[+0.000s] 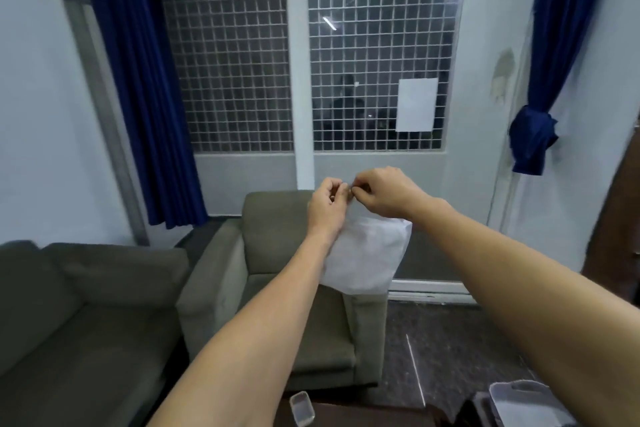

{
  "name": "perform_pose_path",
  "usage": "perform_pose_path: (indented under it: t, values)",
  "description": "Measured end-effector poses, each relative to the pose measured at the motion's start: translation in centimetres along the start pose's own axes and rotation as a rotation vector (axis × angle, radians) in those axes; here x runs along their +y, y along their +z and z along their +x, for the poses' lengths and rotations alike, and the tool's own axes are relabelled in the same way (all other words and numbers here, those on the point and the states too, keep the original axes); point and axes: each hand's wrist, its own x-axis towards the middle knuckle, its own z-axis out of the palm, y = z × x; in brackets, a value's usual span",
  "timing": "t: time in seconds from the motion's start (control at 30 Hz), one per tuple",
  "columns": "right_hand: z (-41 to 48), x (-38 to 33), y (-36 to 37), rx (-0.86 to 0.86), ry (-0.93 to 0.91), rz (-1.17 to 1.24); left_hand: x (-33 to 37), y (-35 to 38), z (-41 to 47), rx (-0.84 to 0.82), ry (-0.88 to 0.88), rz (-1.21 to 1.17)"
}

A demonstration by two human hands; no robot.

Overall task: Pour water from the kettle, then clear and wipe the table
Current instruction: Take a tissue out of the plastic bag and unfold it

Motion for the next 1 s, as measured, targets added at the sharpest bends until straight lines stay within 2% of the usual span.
perform_pose_path:
  t: [0.27,0.5,1.0]
  values:
    - [2.5,-4.5,-1.5,0.007,-0.157,-0.018,2.3,-5.0,0.6,0.129,0.0,0.073]
    - [4.0,-6.8,-1.3,-0.016,-0.21,-0.046,2.5,-7.5,0.7,0.166,-0.014,0.12]
    - [7.6,-10.3,4.2,-0.074,-0.076,0.017,-2.3,-14.6,3.7,0.079,-0.005,0.022]
